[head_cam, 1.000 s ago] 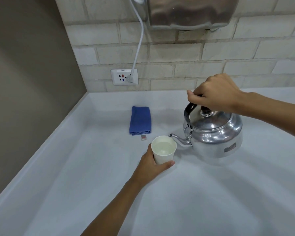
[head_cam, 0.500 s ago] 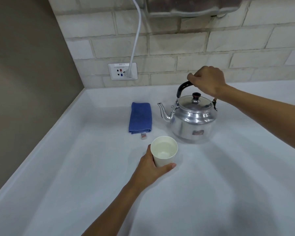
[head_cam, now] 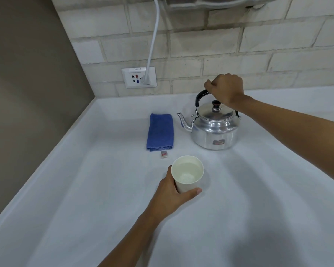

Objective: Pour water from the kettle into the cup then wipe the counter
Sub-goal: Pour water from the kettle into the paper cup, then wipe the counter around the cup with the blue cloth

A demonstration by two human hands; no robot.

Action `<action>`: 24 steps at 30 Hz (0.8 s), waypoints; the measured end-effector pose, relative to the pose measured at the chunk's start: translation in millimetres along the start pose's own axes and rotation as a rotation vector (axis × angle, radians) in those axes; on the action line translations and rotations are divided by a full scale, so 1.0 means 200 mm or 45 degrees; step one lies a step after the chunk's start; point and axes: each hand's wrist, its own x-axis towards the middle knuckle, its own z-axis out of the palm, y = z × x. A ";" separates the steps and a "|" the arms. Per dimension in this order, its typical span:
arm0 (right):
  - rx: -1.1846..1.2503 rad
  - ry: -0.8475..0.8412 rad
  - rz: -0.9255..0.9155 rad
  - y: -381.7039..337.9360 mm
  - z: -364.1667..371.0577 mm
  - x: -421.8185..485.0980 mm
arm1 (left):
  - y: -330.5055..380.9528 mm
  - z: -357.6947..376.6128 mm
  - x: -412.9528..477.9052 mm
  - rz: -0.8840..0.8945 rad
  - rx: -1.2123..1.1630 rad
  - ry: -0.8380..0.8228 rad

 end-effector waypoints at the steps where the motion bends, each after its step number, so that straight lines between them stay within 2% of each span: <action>1: -0.017 0.014 -0.011 0.00 0.01 0.00 | 0.00 0.00 0.00 0.002 0.003 0.001; 5: -0.041 0.051 -0.028 0.03 0.03 -0.02 | 0.01 -0.01 0.00 0.014 -0.002 -0.004; 10: -0.093 -0.003 -0.121 0.03 -0.01 -0.09 | 0.02 -0.01 -0.01 0.026 -0.018 -0.023; 13: -0.068 0.120 -0.184 0.03 -0.02 -0.22 | 0.03 -0.02 -0.01 0.017 -0.011 -0.092; 17: 0.195 0.280 -0.157 0.03 -0.02 -0.55 | 0.03 -0.11 -0.06 0.064 0.090 -0.292; 20: 0.236 0.003 -0.004 0.08 0.04 -0.84 | -0.04 -0.26 -0.16 0.121 0.229 -0.270; 24: 0.101 -0.503 0.195 0.13 0.16 -1.15 | -0.11 -0.48 -0.14 0.077 0.353 -0.008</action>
